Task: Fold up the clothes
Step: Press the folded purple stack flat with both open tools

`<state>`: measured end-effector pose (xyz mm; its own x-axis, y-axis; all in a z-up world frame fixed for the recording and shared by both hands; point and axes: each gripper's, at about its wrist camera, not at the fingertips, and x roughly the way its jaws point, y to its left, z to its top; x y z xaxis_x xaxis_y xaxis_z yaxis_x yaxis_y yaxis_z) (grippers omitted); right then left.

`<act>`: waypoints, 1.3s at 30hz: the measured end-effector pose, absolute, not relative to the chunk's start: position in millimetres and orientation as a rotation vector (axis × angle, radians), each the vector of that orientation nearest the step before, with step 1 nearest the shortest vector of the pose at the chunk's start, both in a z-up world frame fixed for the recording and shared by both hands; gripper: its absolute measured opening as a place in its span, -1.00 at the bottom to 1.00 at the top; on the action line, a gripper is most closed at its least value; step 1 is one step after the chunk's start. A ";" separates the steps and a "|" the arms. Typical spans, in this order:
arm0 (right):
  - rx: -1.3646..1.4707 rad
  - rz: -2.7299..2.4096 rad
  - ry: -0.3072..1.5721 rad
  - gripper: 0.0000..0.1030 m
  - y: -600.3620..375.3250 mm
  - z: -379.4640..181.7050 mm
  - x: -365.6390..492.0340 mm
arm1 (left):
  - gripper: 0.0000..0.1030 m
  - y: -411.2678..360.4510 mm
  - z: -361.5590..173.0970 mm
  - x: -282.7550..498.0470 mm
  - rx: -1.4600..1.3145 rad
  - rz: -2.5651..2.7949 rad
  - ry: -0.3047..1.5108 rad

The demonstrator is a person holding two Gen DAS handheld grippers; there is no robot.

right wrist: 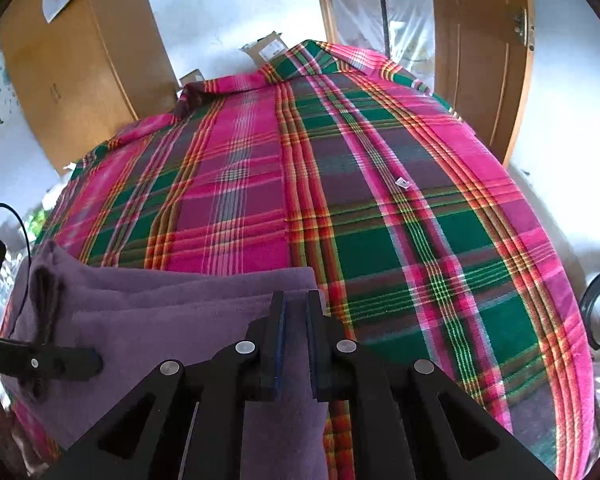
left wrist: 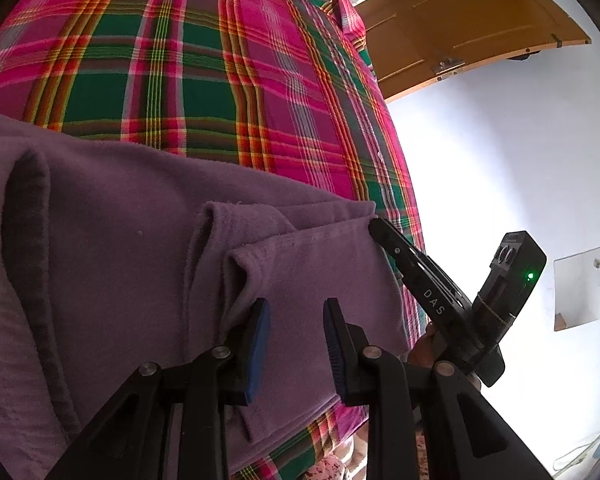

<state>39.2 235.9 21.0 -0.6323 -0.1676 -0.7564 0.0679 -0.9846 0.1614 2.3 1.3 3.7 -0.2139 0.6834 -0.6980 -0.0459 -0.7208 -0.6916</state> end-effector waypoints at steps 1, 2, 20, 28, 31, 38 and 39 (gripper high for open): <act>1.267 -2.726 -0.174 -0.80 235.3 24.7 43.5 | -0.45 -0.4 5.7 3.7 -1.557 1.988 -0.754; 1.256 -2.732 -0.171 -0.80 234.8 28.5 47.8 | -0.45 -2.1 7.6 5.0 -1.549 1.994 -0.754; 1.228 -2.741 -0.082 -0.80 201.5 13.7 98.8 | -0.44 -13.8 3.7 32.3 -1.553 2.032 -0.697; 1.175 -2.686 -0.067 -0.78 176.6 18.8 122.1 | -0.43 -19.5 9.4 43.1 -1.538 2.050 -0.690; 1.208 -2.671 -0.051 -0.77 166.4 9.4 125.8 | -0.43 -24.6 9.8 48.9 -1.546 2.054 -0.672; 1.144 -2.692 -0.067 -0.75 156.4 31.7 133.1 | -0.43 -45.5 35.7 69.9 -1.456 2.111 -0.645; 1.120 -2.688 -0.062 -0.75 151.7 35.2 135.7 | -0.43 -50.5 41.1 73.8 -1.442 2.129 -0.636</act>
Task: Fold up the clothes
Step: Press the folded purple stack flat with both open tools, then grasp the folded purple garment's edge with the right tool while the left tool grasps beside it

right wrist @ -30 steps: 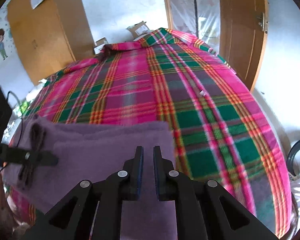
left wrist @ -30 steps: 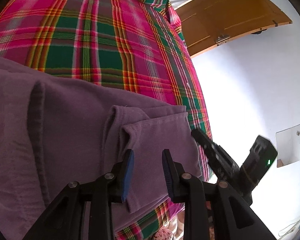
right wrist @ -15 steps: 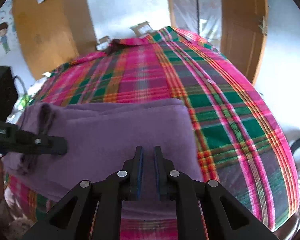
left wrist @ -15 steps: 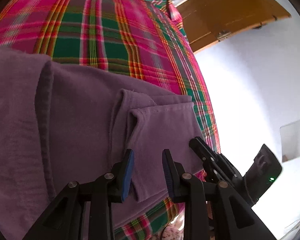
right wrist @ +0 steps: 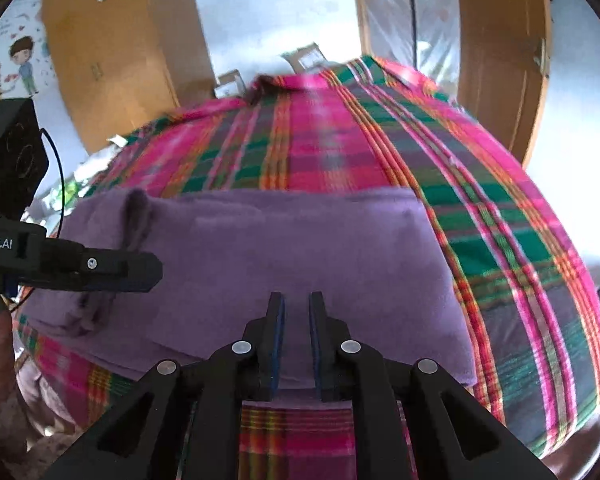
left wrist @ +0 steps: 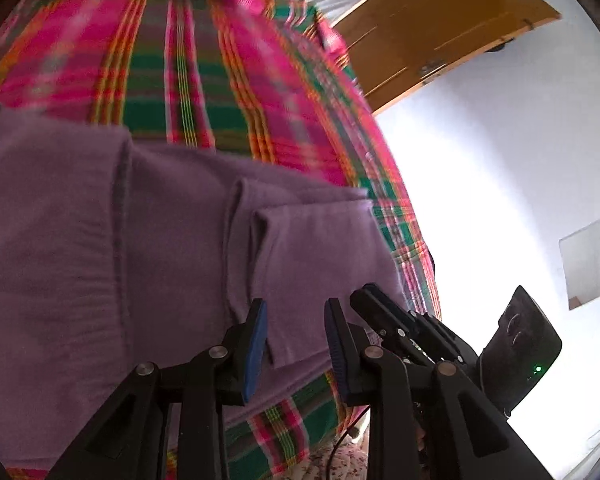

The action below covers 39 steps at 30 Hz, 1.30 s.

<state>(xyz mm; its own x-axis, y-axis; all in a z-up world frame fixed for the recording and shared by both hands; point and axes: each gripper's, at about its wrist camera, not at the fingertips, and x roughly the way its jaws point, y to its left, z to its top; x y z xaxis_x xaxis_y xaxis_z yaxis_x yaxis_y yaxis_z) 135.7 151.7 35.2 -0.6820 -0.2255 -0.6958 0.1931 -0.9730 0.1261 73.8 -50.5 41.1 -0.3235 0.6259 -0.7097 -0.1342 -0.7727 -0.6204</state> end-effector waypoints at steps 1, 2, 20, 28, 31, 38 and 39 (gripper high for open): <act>1.096 -2.684 -0.058 -0.75 147.1 38.8 138.3 | -0.43 -57.4 44.7 78.4 -1.433 2.146 -0.633; 1.073 -2.674 -0.050 -0.75 141.7 42.0 140.2 | -0.43 -64.6 48.6 82.2 -1.422 2.168 -0.634; 0.855 -2.297 0.214 -0.63 -20.5 43.7 154.2 | -0.42 -236.9 47.5 113.4 -1.402 2.602 -0.910; 0.798 -2.120 0.297 -0.30 -87.5 33.2 174.0 | -0.39 -265.4 33.2 114.2 -1.442 2.656 -0.886; 0.808 -2.057 0.345 -0.29 -106.6 25.7 179.9 | -0.39 -273.2 27.4 117.4 -1.472 2.629 -0.917; 0.822 -1.984 0.389 0.01 -134.7 13.2 185.5 | -0.39 -278.6 20.4 117.9 -1.502 2.616 -0.904; 0.822 -1.983 0.399 0.02 -138.2 11.9 186.0 | -0.39 -278.8 19.4 116.8 -1.509 2.611 -0.900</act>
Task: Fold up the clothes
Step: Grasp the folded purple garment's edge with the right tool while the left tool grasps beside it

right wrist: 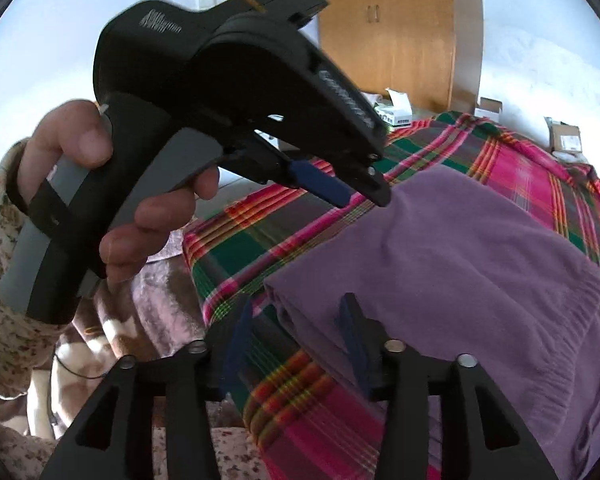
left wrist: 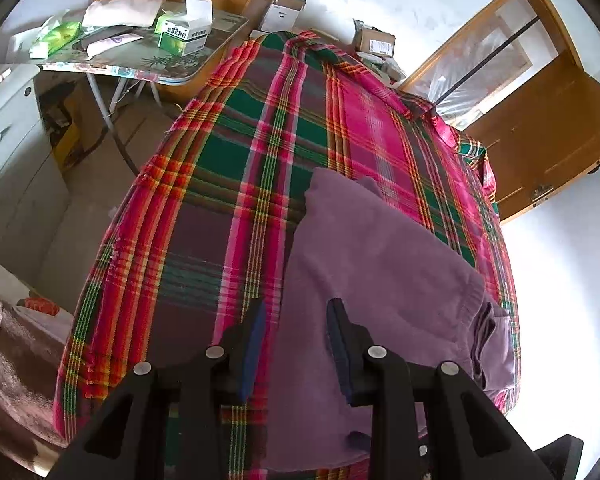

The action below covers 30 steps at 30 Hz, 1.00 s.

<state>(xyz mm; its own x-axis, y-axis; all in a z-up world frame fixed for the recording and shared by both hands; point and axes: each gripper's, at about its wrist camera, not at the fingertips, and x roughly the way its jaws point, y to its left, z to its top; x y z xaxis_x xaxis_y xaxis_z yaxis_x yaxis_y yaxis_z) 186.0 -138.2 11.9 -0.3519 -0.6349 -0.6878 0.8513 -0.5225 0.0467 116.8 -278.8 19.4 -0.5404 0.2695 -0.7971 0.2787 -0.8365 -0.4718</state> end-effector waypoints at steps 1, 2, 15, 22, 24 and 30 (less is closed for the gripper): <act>0.824 -1.988 0.417 0.04 -142.8 10.7 186.1 | -0.38 -278.9 18.7 115.8 1.512 -2.599 0.896; 0.823 -1.995 0.423 0.04 -146.0 10.1 185.9 | -0.38 -279.2 17.6 114.2 1.522 -2.595 0.895; 0.859 -2.114 0.542 0.04 -168.4 -4.1 179.5 | -0.38 -286.3 5.1 101.5 1.567 -2.587 0.906; 0.827 -2.132 0.586 -0.18 -167.3 -5.8 181.2 | -0.38 -296.6 3.0 99.8 1.574 -2.583 0.969; 0.804 -2.159 0.613 -0.49 -166.4 -5.8 181.8 | -0.37 -297.2 3.1 98.3 1.572 -2.583 0.970; 0.790 -2.152 0.573 -0.65 -158.7 -3.0 178.3 | -0.30 -296.3 3.9 90.8 1.573 -2.573 1.006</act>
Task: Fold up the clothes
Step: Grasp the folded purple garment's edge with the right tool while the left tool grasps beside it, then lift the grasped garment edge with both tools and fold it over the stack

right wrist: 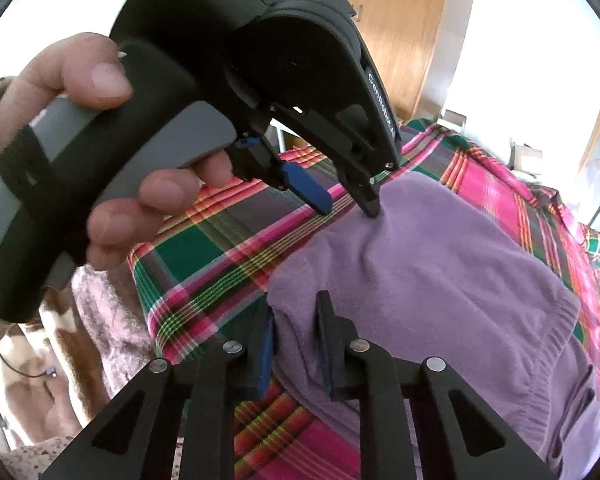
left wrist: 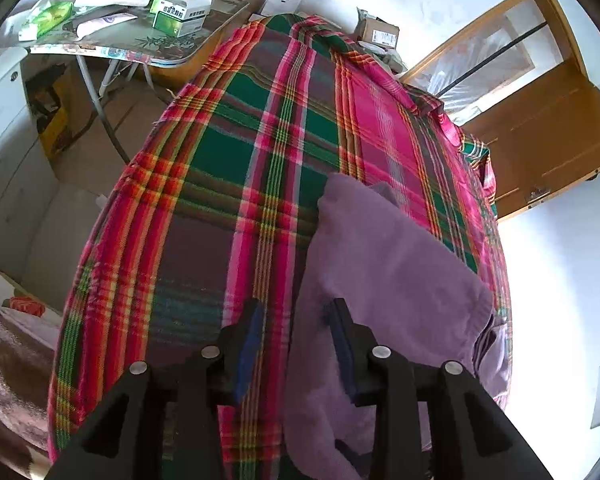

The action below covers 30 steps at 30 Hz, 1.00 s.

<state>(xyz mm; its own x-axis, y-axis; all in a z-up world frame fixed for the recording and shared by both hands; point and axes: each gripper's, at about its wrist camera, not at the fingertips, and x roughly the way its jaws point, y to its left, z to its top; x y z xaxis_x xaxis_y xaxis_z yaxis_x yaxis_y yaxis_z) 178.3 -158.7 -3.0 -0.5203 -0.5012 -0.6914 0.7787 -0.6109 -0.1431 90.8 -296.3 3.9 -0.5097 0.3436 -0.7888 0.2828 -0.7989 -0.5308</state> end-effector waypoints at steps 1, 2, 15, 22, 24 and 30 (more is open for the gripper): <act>0.784 -2.150 0.562 -0.67 -157.1 -2.0 178.1 | -0.30 -296.2 3.8 89.1 -1.536 2.506 -0.988; 0.778 -2.149 0.550 -0.67 -153.2 -0.2 174.5 | -0.30 -295.7 3.7 87.1 -1.535 2.500 -0.991; 0.676 -2.164 0.437 -0.70 -127.2 24.3 179.5 | -0.41 -283.4 -1.7 59.9 -1.542 2.321 -1.117; 0.648 -2.193 0.359 -0.71 -107.4 39.5 181.0 | -0.67 -268.6 17.1 61.1 -1.471 2.361 -1.108; 0.637 -2.205 0.339 -0.71 -100.7 44.4 181.7 | -0.67 -263.4 25.7 62.2 -1.449 2.370 -1.103; 0.609 -2.248 0.256 -0.71 -74.5 57.7 187.5 | -0.69 -246.5 49.1 60.0 -1.412 2.397 -1.063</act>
<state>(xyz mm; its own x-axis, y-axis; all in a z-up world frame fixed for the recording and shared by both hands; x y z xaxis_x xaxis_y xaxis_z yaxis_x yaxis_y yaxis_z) 187.5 -74.5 57.7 -0.5829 -0.6392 -0.5016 0.7355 -0.6774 0.0085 60.0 -246.5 49.1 -0.5403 0.4673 -0.6998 0.2049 -0.7335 -0.6480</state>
